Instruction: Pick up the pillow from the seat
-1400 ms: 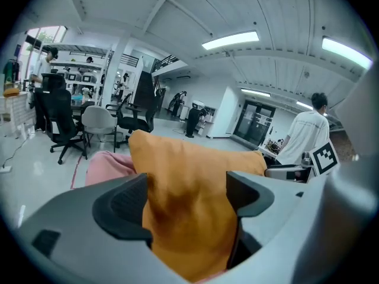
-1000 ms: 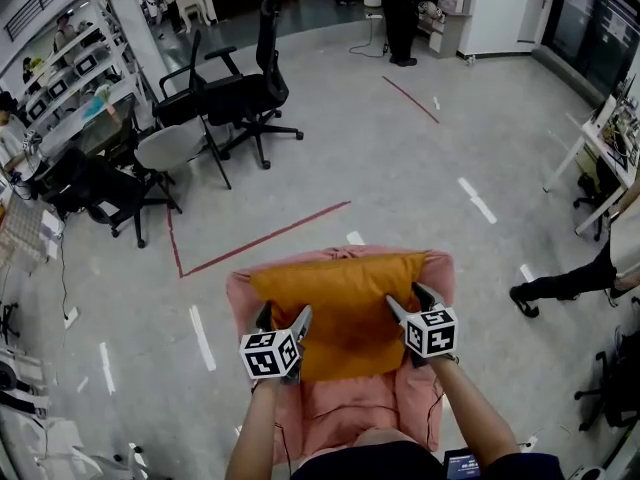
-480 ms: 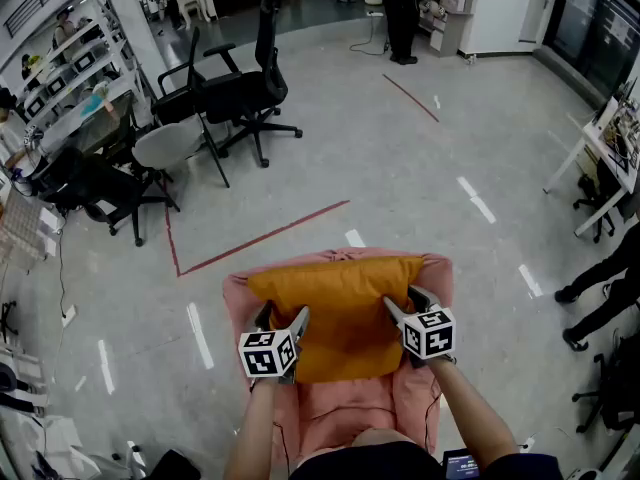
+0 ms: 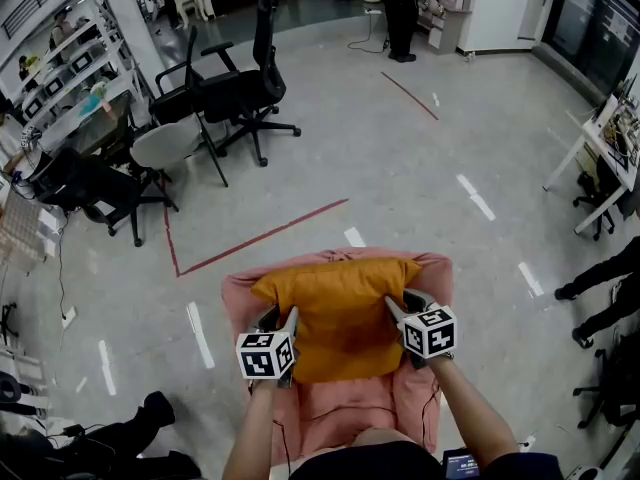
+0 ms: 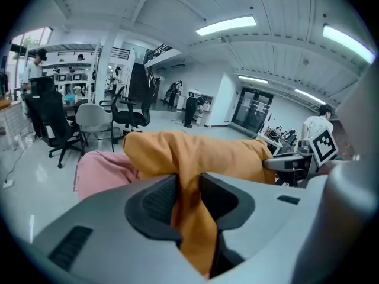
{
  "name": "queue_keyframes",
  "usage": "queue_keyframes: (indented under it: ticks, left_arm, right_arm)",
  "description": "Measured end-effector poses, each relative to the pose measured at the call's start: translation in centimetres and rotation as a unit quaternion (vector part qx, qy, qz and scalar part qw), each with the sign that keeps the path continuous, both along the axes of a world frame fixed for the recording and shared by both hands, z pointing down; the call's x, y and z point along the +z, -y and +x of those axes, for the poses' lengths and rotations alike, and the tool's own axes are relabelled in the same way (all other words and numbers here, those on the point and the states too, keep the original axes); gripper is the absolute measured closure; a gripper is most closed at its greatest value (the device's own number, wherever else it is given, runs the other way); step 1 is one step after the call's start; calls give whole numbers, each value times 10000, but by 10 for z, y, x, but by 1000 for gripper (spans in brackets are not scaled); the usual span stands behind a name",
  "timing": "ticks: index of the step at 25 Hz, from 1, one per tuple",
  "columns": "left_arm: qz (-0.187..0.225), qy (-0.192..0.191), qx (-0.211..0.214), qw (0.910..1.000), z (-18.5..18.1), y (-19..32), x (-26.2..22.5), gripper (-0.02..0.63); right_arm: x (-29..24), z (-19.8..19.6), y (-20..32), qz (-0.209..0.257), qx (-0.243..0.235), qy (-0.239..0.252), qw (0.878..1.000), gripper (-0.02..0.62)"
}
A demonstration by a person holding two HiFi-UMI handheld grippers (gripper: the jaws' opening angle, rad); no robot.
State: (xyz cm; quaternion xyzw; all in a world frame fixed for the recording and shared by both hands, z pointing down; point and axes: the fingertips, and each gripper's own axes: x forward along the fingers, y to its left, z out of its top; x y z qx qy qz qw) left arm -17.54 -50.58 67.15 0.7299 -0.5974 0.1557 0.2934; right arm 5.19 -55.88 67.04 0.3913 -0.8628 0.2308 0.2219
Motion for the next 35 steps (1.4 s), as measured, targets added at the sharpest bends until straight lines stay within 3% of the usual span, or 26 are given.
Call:
queue_keyframes:
  ticks: [4, 9, 35]
  left_arm:
    - [-61, 408, 270, 9988, 7, -3, -1, 537]
    - [-120, 359, 290, 9989, 10, -4, -2, 569]
    - [164, 231, 235, 9993, 3, -30, -28, 581]
  right_arm:
    - [0, -2, -3, 46, -124, -128, 9998, 515]
    - [0, -2, -4, 32, -187, -177, 9997, 540]
    - [-32, -11, -30, 322, -230, -9, 9992, 543]
